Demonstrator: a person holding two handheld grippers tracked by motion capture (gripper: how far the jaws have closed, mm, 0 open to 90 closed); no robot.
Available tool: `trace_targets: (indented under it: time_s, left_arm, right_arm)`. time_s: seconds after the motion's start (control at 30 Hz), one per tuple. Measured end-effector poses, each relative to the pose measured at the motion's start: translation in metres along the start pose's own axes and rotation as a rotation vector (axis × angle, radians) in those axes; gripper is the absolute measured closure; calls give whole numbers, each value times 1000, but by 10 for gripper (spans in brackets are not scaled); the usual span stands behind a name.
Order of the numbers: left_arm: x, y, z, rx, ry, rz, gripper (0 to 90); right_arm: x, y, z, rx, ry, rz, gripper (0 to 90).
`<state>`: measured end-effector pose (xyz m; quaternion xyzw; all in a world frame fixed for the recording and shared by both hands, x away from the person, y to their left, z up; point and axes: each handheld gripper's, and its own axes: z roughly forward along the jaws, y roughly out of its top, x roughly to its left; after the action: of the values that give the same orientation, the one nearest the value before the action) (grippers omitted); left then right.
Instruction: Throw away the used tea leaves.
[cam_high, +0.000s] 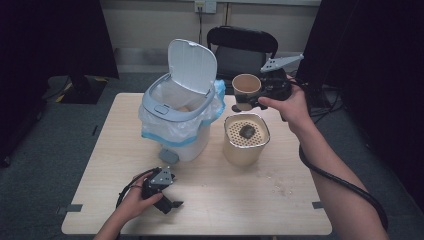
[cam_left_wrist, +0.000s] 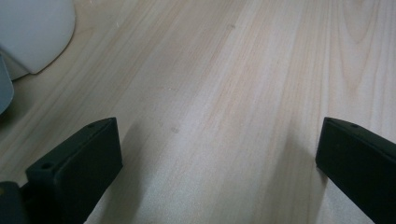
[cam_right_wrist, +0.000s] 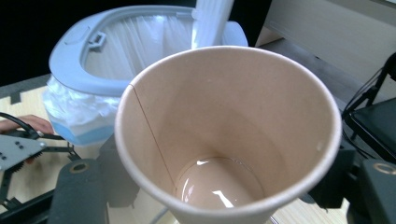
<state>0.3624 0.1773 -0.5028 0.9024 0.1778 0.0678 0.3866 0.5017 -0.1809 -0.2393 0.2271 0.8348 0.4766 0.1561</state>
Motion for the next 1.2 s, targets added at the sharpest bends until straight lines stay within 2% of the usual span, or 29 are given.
trace_targets:
  time_s: [0.4, 0.87, 1.2]
  left_arm:
    - [0, 0, 0, 2, 1, 3, 0]
    - [0, 0, 0, 2, -1, -2, 0]
    - [0, 0, 0, 2, -1, -2, 0]
  right_arm:
    - [12, 23, 12, 4, 38, -16, 272]
    - [20, 49, 15, -11, 52, -30, 271]
    - [28, 63, 29, -4, 71, -38, 271]
